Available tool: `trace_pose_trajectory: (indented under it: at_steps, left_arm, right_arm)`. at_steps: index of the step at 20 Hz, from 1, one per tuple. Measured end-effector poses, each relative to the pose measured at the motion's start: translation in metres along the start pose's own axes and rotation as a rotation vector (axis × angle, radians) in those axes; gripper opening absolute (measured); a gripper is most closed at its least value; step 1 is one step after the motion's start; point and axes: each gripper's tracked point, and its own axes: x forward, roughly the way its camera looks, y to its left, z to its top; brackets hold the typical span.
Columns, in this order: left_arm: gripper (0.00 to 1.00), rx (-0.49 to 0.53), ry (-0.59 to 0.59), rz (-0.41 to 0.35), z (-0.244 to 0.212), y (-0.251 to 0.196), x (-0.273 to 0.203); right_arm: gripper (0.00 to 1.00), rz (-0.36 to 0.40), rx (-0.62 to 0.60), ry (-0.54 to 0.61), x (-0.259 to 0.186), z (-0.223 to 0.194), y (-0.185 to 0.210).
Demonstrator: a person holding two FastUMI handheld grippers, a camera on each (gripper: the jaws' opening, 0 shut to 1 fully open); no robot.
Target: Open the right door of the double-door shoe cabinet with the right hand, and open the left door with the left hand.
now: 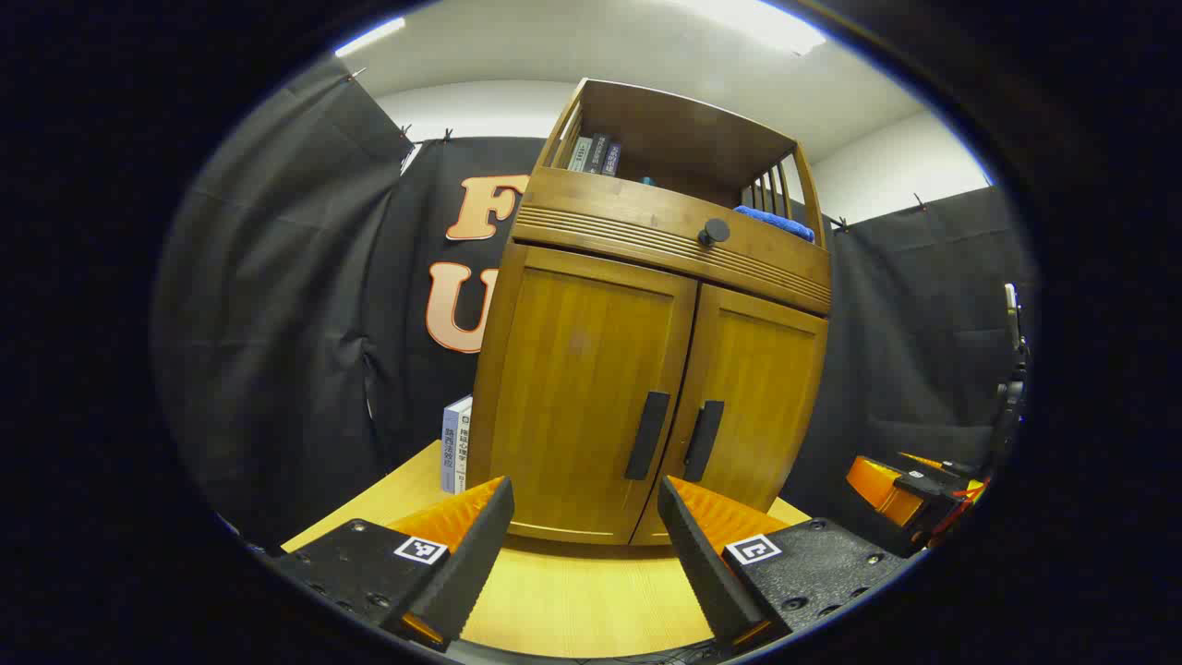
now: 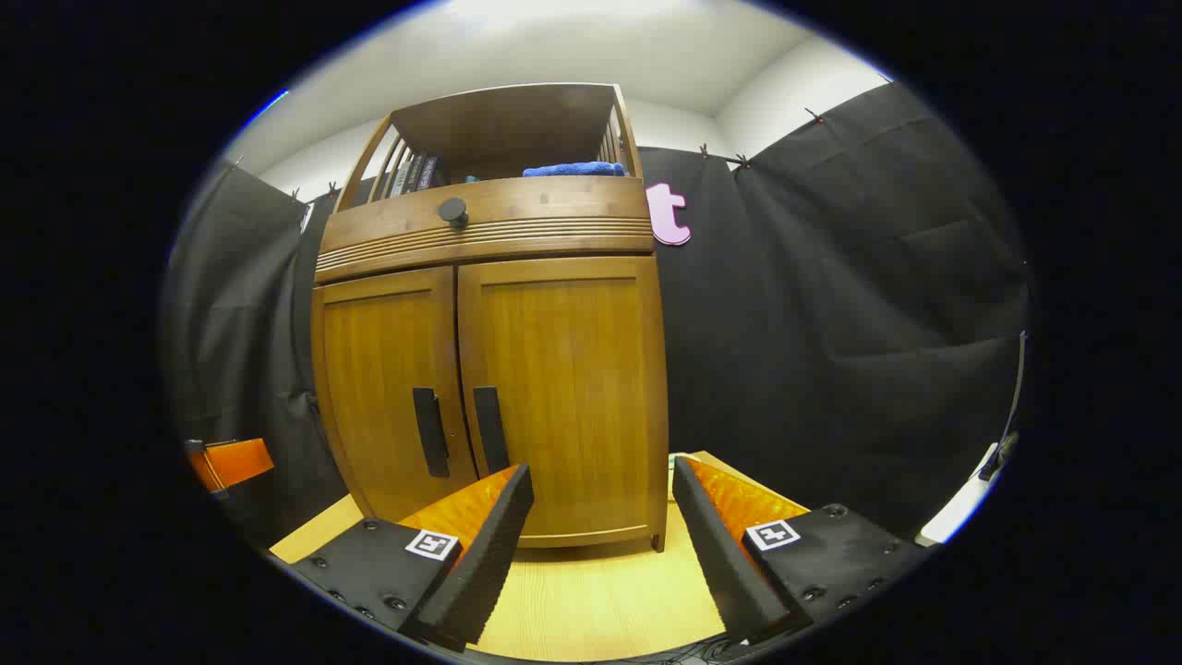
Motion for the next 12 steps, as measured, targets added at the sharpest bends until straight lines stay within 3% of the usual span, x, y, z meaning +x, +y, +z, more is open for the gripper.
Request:
trace_pose_trajectory:
  at_steps: [2, 3, 12]
  left_arm:
    - [0.93, 0.001, -0.007, 0.013, 0.001, 0.004, -0.001]
    - [0.95, 0.001, -0.011, 0.013, 0.003, 0.003, -0.002]
    - [0.92, 0.013, -0.006, 0.003, 0.001, 0.004, -0.004]
  right_arm:
    - [0.89, 0.012, -0.012, -0.001, -0.001, 0.0, 0.004]
    - [0.98, 0.015, -0.015, -0.001, -0.002, 0.0, 0.005]
    - [0.98, 0.028, -0.02, 0.012, -0.007, 0.0, 0.014]
